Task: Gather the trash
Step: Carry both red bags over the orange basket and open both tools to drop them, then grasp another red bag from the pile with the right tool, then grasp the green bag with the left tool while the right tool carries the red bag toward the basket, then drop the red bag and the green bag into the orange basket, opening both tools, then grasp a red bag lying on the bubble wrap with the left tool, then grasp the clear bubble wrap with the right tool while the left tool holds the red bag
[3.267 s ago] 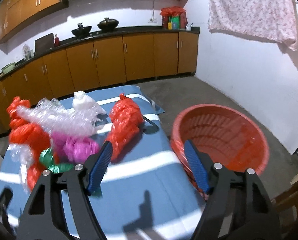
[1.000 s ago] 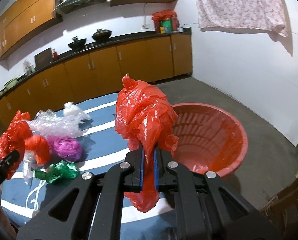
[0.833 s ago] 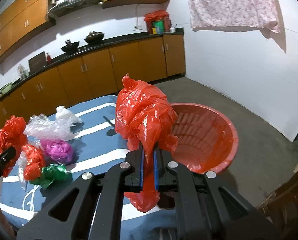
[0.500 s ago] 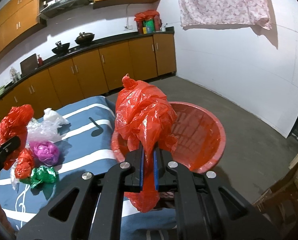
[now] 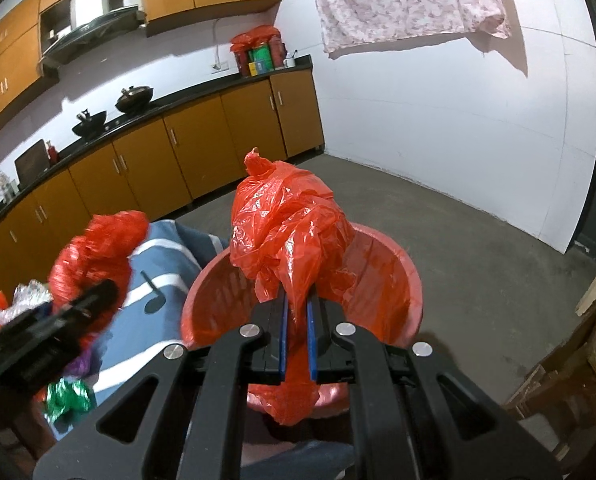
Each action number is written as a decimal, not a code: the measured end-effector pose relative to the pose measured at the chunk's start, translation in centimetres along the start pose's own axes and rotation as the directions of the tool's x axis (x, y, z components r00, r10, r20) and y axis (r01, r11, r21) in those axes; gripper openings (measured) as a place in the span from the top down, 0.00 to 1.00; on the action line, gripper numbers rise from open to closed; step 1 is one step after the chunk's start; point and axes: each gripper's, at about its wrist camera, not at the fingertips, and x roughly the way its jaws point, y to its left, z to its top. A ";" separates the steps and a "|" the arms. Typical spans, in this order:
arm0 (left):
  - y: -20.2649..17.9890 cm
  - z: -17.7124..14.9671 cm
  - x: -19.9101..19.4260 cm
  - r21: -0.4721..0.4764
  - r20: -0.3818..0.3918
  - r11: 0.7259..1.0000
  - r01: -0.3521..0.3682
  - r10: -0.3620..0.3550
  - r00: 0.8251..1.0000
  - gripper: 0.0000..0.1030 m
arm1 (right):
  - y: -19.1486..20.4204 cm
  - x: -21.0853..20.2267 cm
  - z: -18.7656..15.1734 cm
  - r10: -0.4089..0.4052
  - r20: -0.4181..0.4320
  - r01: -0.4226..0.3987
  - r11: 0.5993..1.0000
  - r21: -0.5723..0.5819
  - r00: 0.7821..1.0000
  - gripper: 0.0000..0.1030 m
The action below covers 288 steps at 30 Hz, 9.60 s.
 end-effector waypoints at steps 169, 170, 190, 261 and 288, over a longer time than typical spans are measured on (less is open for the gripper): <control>3.2 -0.2 -2.2 -0.027 -0.011 0.999 0.023 -0.023 1.000 0.65 | 0.9 -2.7 -1.9 -0.007 0.009 0.007 0.999 0.042 1.000 0.74; 2.9 0.1 -1.8 -0.025 -0.013 0.999 0.030 -0.030 0.999 0.65 | 0.6 -2.3 -1.6 -0.014 0.009 0.013 0.999 0.050 1.000 0.74; -0.9 2.3 6.6 -0.043 -0.069 0.990 0.132 -0.134 0.989 0.43 | -2.3 2.2 1.9 -0.042 0.046 0.033 0.982 0.188 0.998 0.58; 28.1 -4.8 -12.5 -0.272 0.016 0.809 -0.522 0.546 0.838 0.57 | 19.3 -2.3 -5.5 0.262 -0.092 -0.278 0.921 -0.273 0.961 0.29; 31.6 -8.2 -21.3 -0.347 0.019 0.721 -0.600 0.645 0.764 0.56 | 28.8 4.5 -6.1 0.305 -0.297 -0.386 0.883 -0.268 0.905 0.76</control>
